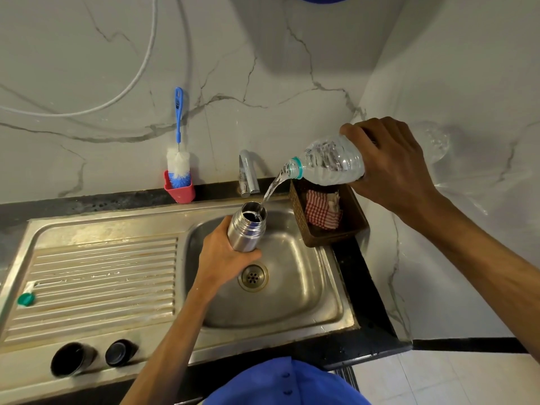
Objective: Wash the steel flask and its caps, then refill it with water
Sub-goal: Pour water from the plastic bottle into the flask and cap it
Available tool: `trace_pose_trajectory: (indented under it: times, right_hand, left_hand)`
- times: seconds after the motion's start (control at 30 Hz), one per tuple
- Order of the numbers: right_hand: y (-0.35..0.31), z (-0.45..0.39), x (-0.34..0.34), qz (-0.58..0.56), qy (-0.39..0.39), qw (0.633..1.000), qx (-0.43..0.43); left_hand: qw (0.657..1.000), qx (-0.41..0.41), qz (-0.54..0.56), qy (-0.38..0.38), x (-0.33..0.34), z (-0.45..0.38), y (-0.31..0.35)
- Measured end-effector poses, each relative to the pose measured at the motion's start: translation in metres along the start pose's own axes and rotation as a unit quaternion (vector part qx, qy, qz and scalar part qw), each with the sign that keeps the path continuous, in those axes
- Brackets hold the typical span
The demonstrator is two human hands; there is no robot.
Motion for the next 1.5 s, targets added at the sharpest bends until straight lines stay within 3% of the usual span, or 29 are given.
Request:
trace_pose_trajectory:
  times: [1.5]
  right_hand:
    - [-0.0001,-0.0041,-0.0067,0.017,-0.005,1.0,0.008]
  left_hand:
    - [1.0,-0.003,-0.011,-0.009,0.0043,0.0061,-0.0003]
Point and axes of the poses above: each hand's wrist, its own z-axis away from the middle knuckle, its own x-axis out of the palm, y = z × x, the point moved 6 cm from there along -z, towards the middle knuckle, and after that the axes turned 4 degrees about -y, right-handed, at the moved point
